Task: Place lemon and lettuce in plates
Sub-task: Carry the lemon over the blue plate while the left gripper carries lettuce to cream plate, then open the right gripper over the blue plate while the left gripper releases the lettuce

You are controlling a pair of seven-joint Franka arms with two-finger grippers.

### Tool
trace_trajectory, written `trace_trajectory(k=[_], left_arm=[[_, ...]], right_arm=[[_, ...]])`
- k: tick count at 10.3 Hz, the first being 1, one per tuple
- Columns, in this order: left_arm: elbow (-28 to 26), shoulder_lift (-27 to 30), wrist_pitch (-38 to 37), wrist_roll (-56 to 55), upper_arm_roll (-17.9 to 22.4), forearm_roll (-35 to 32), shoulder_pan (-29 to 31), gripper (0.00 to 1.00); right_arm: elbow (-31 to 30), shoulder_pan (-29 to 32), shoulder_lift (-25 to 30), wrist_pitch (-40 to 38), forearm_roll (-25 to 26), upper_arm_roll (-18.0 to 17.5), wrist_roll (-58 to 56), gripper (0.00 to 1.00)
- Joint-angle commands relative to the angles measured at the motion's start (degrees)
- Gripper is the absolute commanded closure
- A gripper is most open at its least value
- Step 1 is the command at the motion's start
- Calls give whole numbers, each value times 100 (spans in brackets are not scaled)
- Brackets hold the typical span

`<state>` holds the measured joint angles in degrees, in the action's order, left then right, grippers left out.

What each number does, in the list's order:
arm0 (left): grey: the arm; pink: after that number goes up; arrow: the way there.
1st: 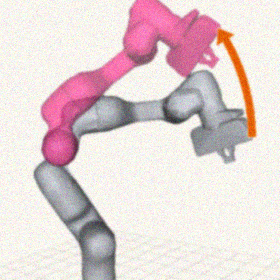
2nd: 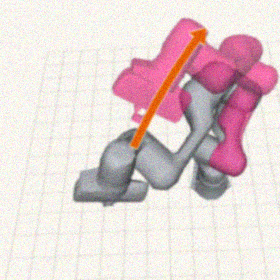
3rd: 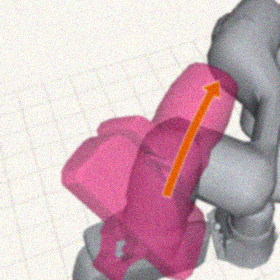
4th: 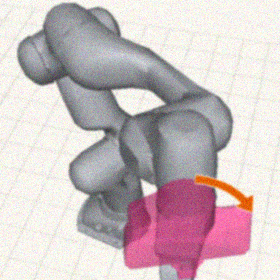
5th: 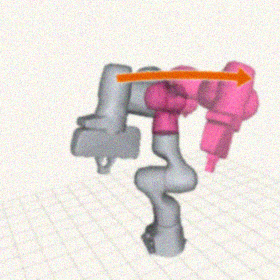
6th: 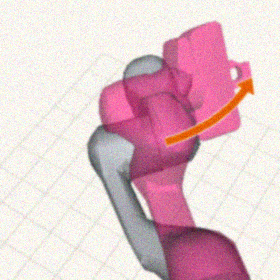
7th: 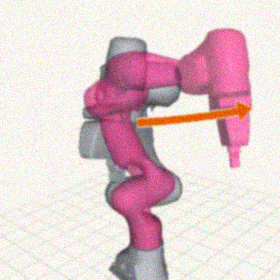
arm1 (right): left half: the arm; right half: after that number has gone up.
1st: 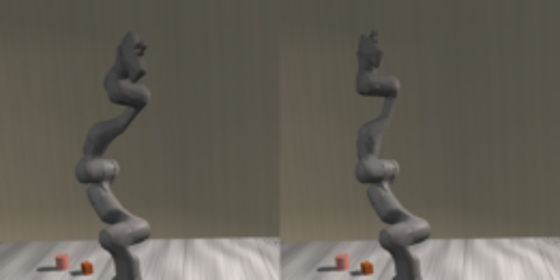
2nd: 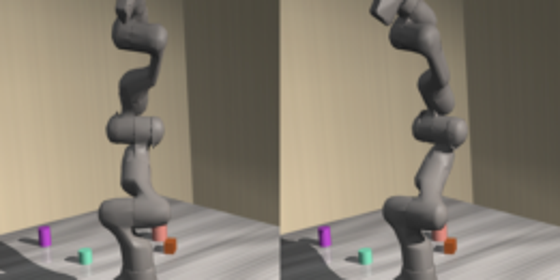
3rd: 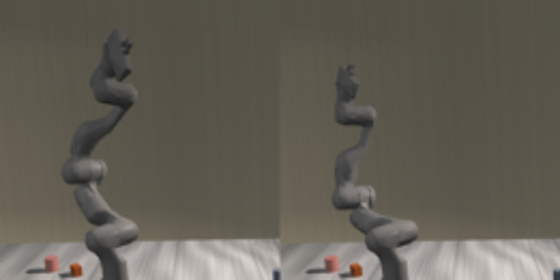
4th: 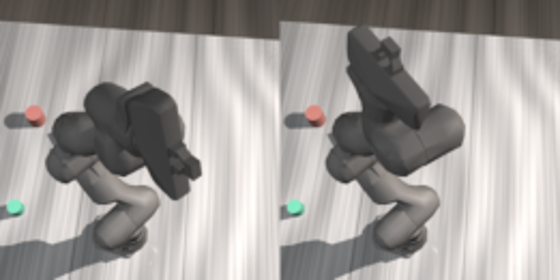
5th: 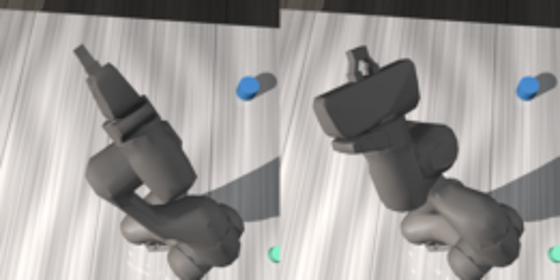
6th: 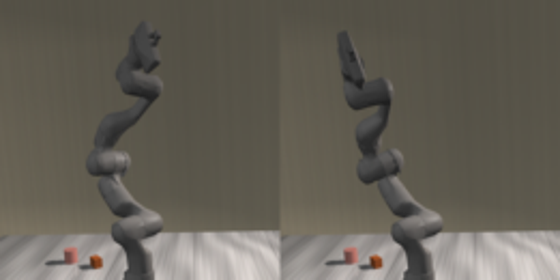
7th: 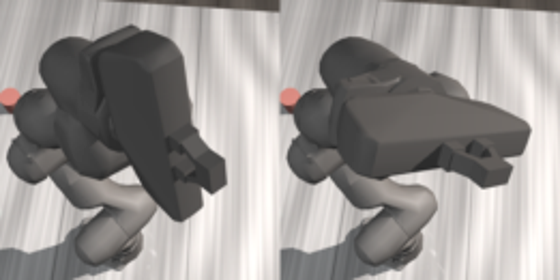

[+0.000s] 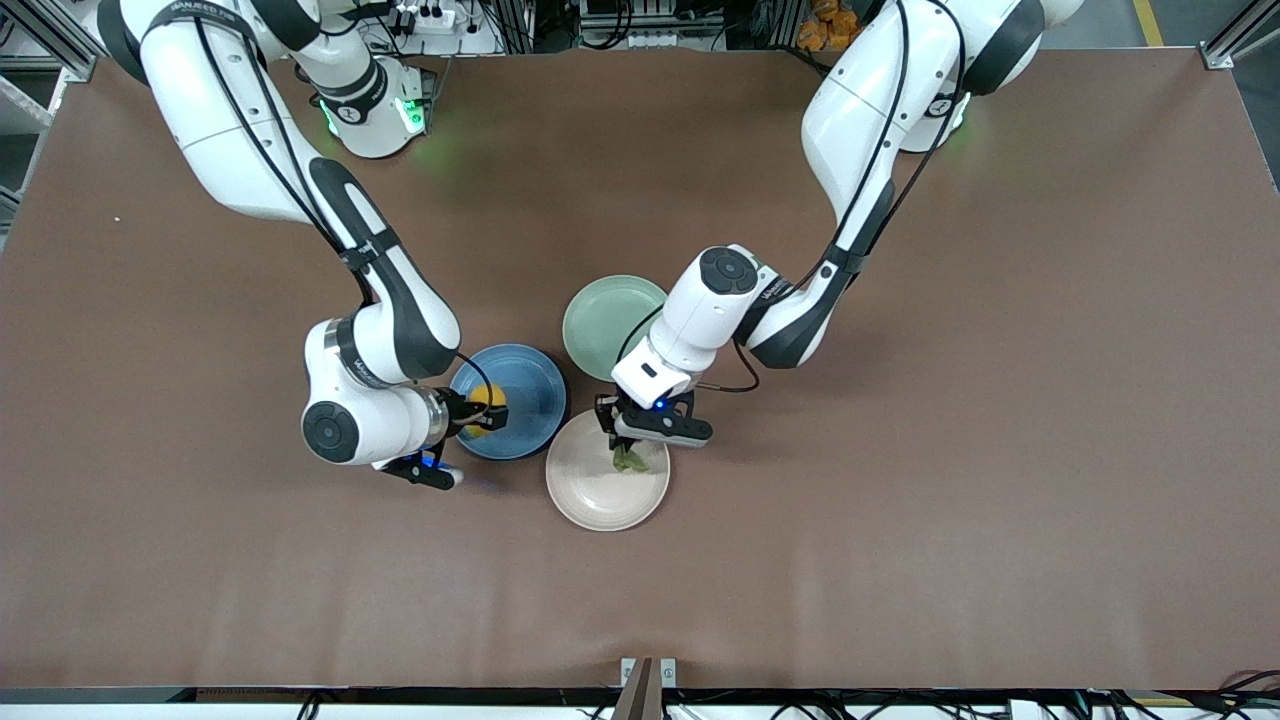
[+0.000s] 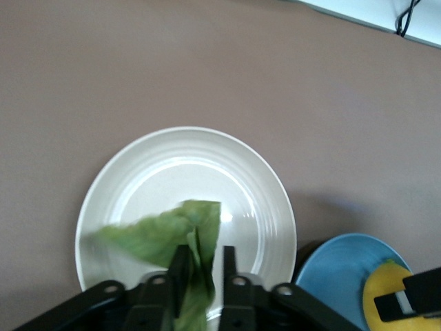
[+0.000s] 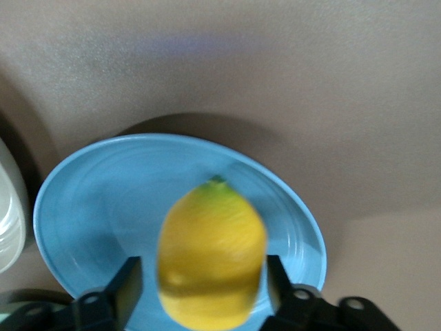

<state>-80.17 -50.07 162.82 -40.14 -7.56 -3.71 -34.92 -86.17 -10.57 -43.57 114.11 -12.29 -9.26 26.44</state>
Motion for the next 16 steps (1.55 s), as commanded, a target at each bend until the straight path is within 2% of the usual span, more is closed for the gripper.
trace_trajectory(k=[1, 2, 3, 5, 6, 7, 9, 11, 14, 16], left_arm=[[63, 242, -433, -74, 106, -358, -6, 0], [72, 513, -939, -13, 106, -376, 29, 0], [72, 811, -1545, 14, 88, -368, 55, 0], [-94, 1645, -2539, 50, 62, -359, 274, 0], [-86, 2076, -3345, 67, 62, -350, 397, 0], [-95, 2532, -4136, 137, 62, -350, 564, 0], [-86, 3385, -5692, 495, 53, -306, 854, 0], [-69, 4011, -6811, 1294, 35, -271, 1328, 0], [-95, 4592, -7684, 1500, 62, -104, 1882, 0], [-191, 4760, -7782, 1622, 18, 18, 2346, 0]], right_arm=[[231, -24, 24, -37, -36, -23, 54, 0], [389, 55, 138, -203, -27, -32, 37, 0], [547, 160, 269, -718, -19, 3, 11, 0], [1371, 704, 393, -2184, -36, -58, -252, 0], [1775, 958, 533, -2800, -27, -58, -314, 0], [1858, 1230, 813, -3085, -19, -49, -471, 0], [1797, 1819, 1533, -3384, 16, 3, -1556, 0], [1701, 1910, 2096, -3702, 139, 388, -2324, 0], [894, 1901, 3159, -3554, 657, 408, -2433, 0], [664, 1884, 3661, -3579, 798, 390, -2442, 0]])
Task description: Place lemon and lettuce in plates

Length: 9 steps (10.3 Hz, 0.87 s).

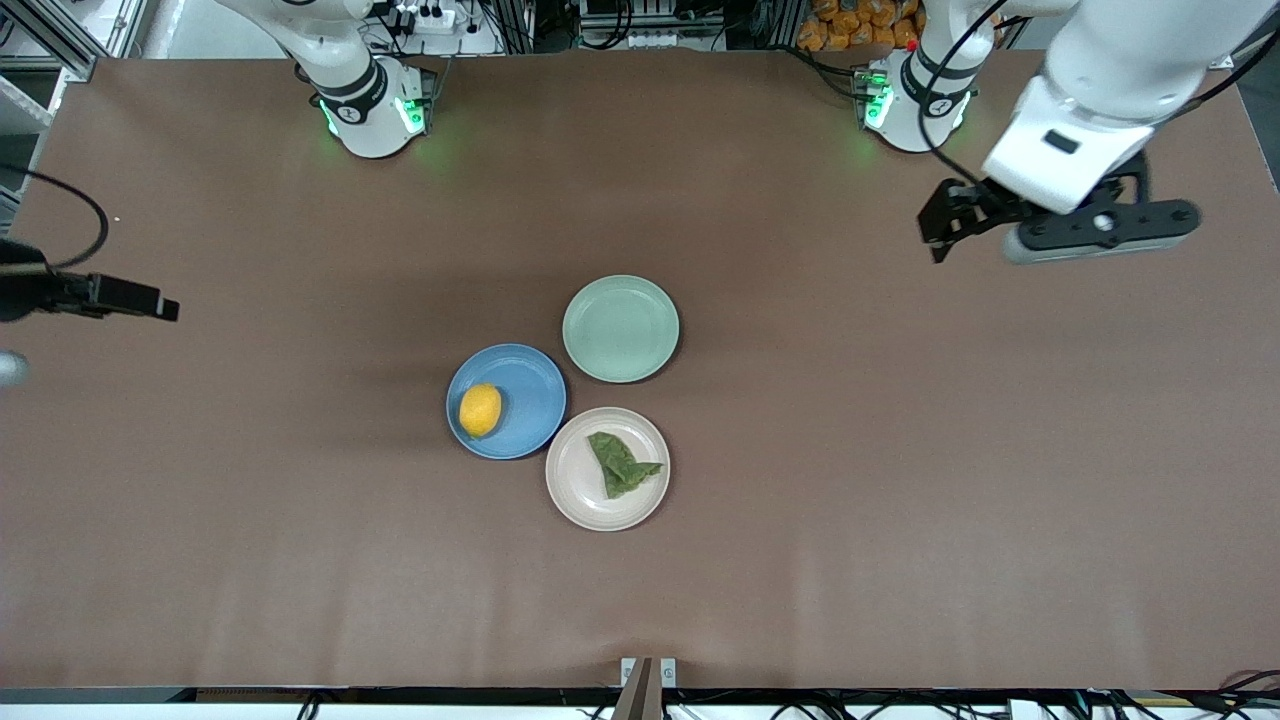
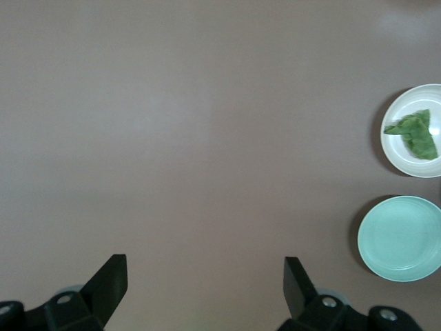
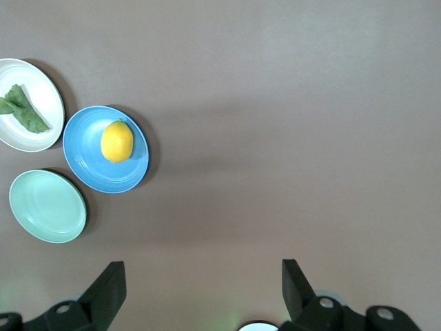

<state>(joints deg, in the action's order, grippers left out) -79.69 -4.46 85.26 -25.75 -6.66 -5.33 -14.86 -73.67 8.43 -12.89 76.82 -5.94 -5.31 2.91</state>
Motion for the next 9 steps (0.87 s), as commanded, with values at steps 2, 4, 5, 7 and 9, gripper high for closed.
trace_trajectory(k=[2, 4, 5, 7, 9], left_arm=[[-362, 244, -18, 525, -143, 383, 728, 0], [-380, 236, -18, 834, -370, 393, 1168, 0], [-380, 227, -18, 852, -415, 393, 1309, 0], [-345, 183, -18, 852, -415, 384, 1328, 0], [-328, 148, -9, 852, -415, 314, 1328, 0]], right_arm=[[-1060, -60, 909, 332, 198, -5, -80, 0], [-1185, -209, 981, 483, 295, 4, -72, 0], [-1177, -349, 964, 535, 382, 30, -72, 0], [-1176, -552, 928, 667, 593, 30, -72, 0], [-1176, -526, 928, 676, 594, 22, -80, 0]])
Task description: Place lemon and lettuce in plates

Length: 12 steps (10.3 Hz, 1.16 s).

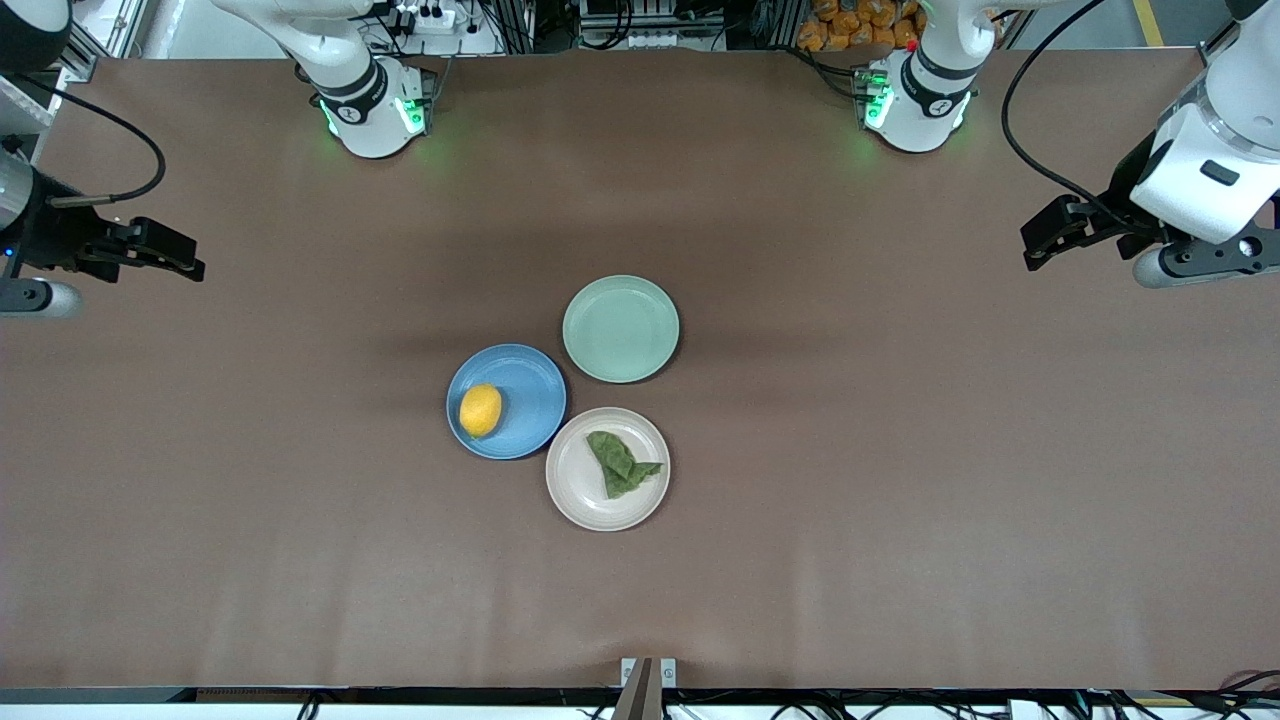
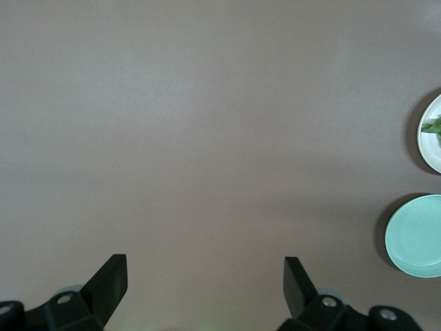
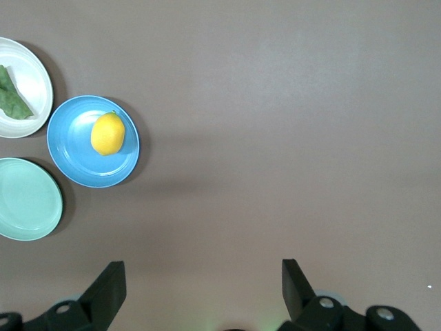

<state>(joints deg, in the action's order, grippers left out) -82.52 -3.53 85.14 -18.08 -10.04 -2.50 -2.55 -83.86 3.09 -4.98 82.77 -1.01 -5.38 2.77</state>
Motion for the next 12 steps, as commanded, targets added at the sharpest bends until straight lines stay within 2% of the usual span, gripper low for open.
trace_trajectory(k=[1, 5, 7, 9, 12], left_arm=[[-45, 63, 3, 94, -77, 13, 97, 0], [-98, 124, -6, 392, -25, 39, 123, 0], [-115, 133, 3, 489, -51, 109, 395, 0], [-369, 159, 256, 489, -51, 110, 405, 0], [-441, 265, 267, 489, -60, 101, 396, 0]], right_arm=[[-157, 7, 137, 117, 101, 28, -66, 0], [-175, 69, 146, 108, 101, 28, -75, 0], [-175, 69, 146, 73, 101, 28, -75, 0], [-166, 51, 128, 108, 101, 19, -66, 0], [-175, 42, 128, 99, 92, 19, -66, 0]])
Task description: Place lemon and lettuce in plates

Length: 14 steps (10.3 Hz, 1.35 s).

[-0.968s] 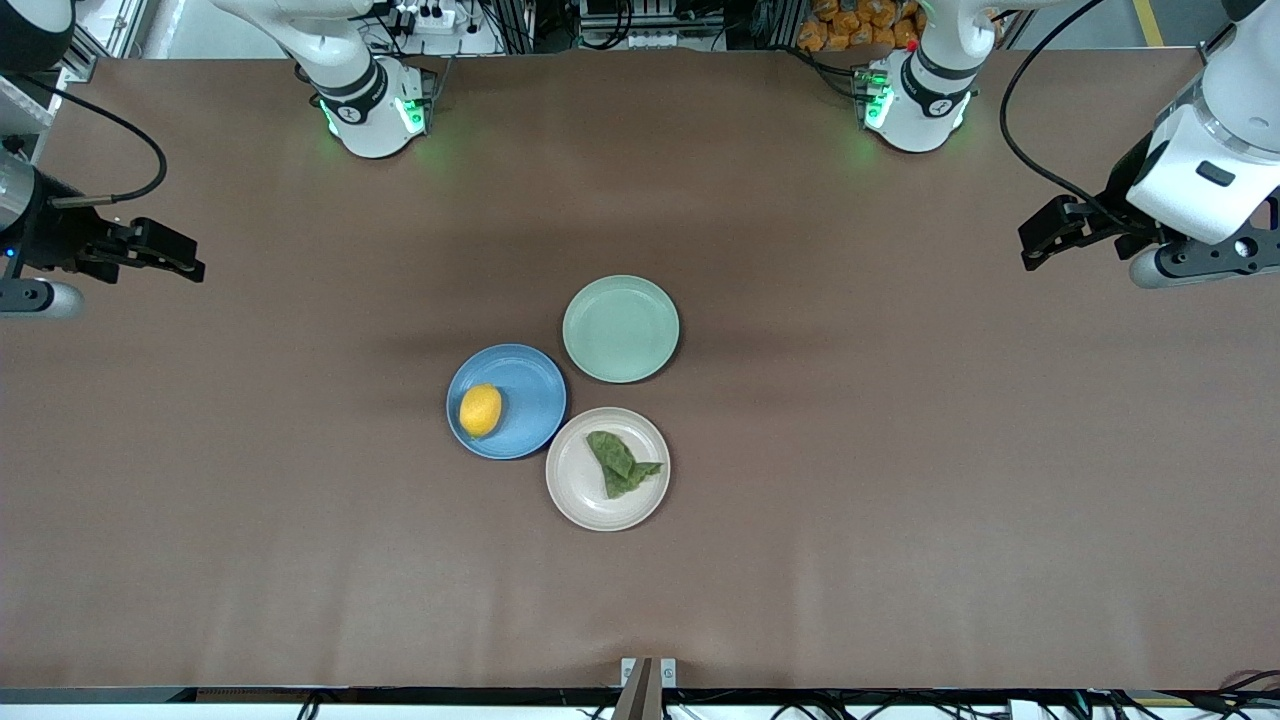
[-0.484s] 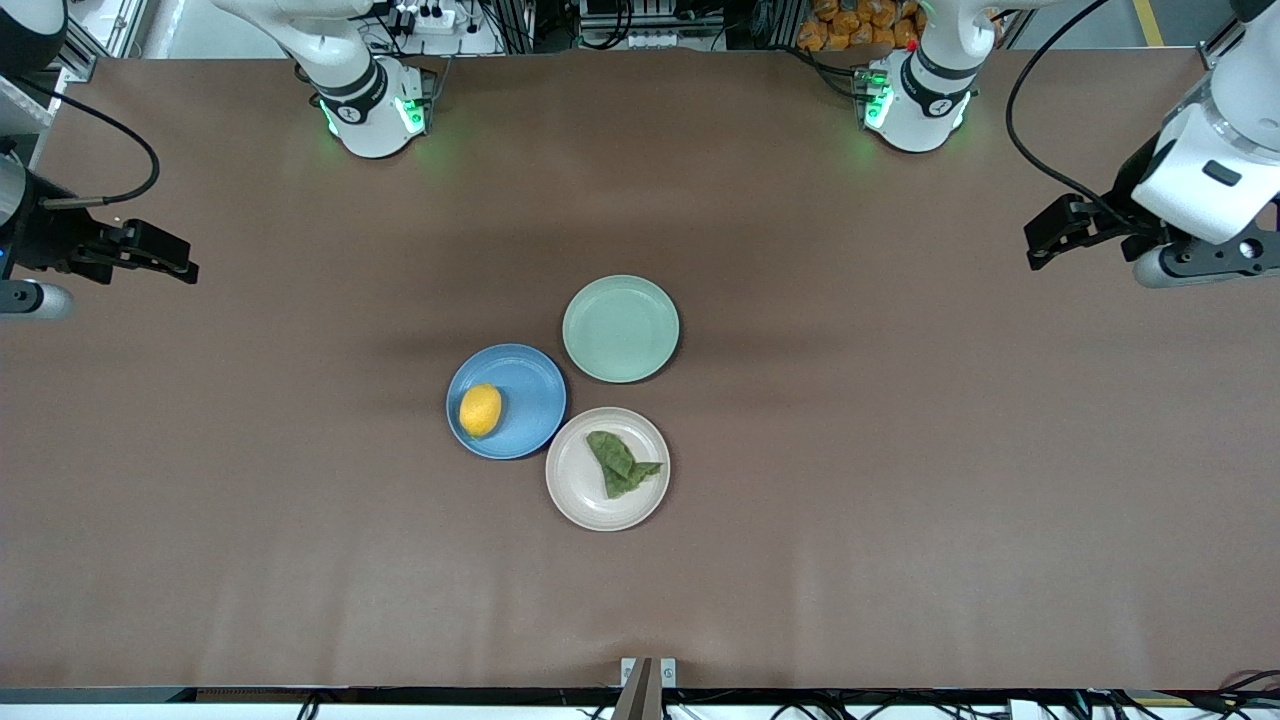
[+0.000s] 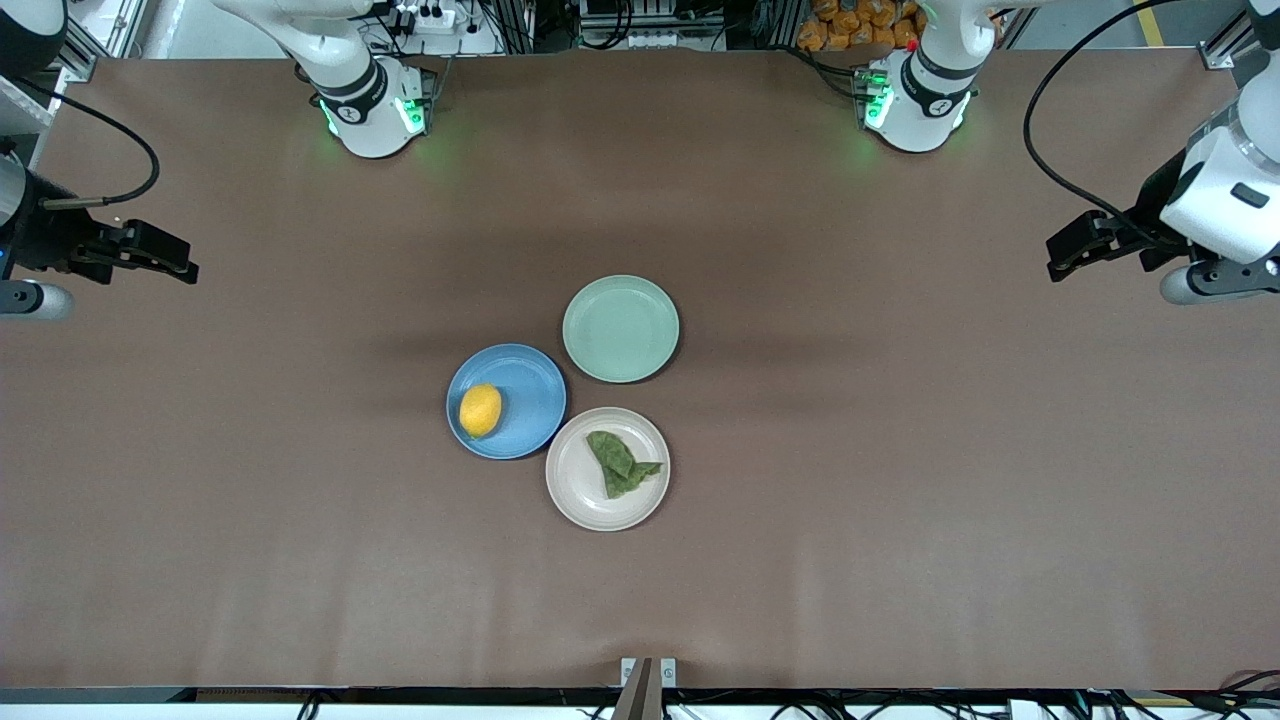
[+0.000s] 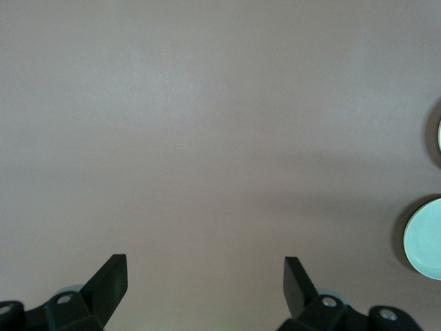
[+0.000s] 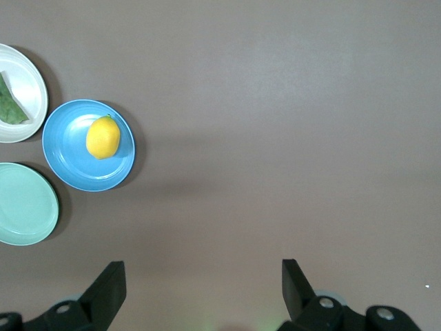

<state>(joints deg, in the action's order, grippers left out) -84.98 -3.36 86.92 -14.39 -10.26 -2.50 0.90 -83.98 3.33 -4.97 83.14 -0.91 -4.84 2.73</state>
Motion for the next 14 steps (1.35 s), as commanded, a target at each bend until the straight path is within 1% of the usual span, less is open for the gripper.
trace_trajectory(k=[1, 6, 14], left_arm=[[-177, 239, 89, 130, -47, 92, 50, 0], [-151, 257, 97, 805, -47, 56, 59, 0], [-133, 248, 97, 824, -47, 92, 50, 0]], right_arm=[[-163, 19, 128, 53, 82, -44, -62, 0], [-163, 19, 128, 27, 73, -44, -62, 0], [-163, 28, 128, 1, 38, -44, -62, 0]])
